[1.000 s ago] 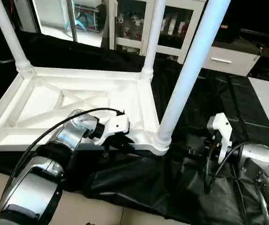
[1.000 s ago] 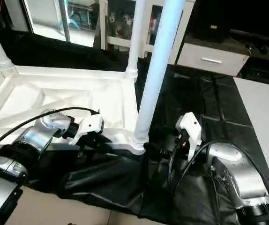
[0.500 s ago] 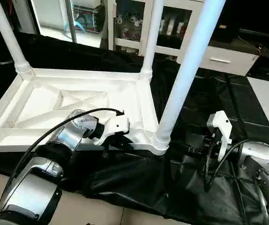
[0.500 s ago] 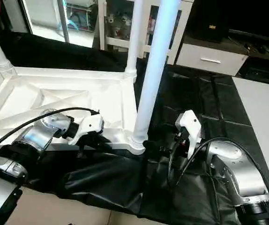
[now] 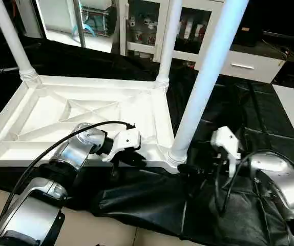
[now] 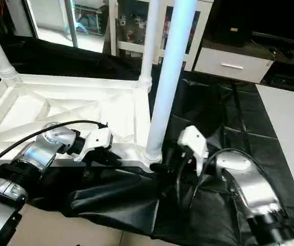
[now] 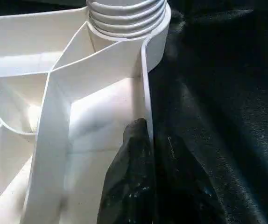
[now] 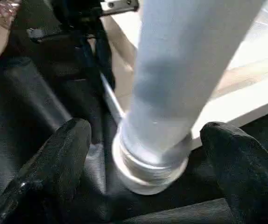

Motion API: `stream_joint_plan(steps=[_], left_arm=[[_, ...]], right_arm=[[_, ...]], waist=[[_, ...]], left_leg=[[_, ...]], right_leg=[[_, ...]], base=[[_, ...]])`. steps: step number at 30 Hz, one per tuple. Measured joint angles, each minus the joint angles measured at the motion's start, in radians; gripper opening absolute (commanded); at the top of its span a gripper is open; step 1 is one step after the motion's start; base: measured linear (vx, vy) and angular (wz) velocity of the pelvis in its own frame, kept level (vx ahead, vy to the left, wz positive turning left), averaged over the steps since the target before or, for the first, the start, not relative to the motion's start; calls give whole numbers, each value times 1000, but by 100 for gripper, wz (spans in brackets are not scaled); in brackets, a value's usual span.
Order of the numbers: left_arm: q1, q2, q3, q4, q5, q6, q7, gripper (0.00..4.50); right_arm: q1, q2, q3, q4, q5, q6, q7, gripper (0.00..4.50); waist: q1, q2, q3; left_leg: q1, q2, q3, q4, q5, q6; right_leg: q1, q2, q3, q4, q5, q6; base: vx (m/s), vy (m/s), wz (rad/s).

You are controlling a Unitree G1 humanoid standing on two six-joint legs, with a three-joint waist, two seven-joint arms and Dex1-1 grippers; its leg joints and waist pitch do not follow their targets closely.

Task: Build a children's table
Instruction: Rotate leg to tighten

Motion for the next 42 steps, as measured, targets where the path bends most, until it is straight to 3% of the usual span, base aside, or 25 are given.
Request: stream_joint_plan(steps=[12, 27, 37, 42], left_arm=[[10, 8, -3, -21, 0, 0, -1, 0], [14, 11, -5, -30, 2, 5, -1, 0], [14, 15, -6, -29, 2, 6, -1, 0], [14, 11, 4, -28, 0, 32, 9, 0]], right_arm=[[-54, 41, 33, 120, -29, -62, 51, 388], [-116, 75, 50, 237, -72, -156, 67, 248], [-144, 77, 61, 287, -92, -209, 97, 240], [-144, 104, 40, 302, -92, -184, 74, 239]], waist=[[-2, -1, 0], [-3, -1, 0], [-5, -1, 0], [-8, -3, -1]], left_leg=[[0, 0, 2, 0, 0, 0], [0, 0, 2, 0, 0, 0], [0, 0, 2, 0, 0, 0], [0, 0, 2, -1, 0, 0]], right_leg=[[0, -1, 0, 1, 0, 0], [0, -1, 1, 1, -1, 0], [0, 0, 1, 1, -1, 0], [1, 0, 1, 1, -3, 4]], base=[[0, 0, 0], [0, 0, 0], [0, 0, 0], [0, 0, 0]])
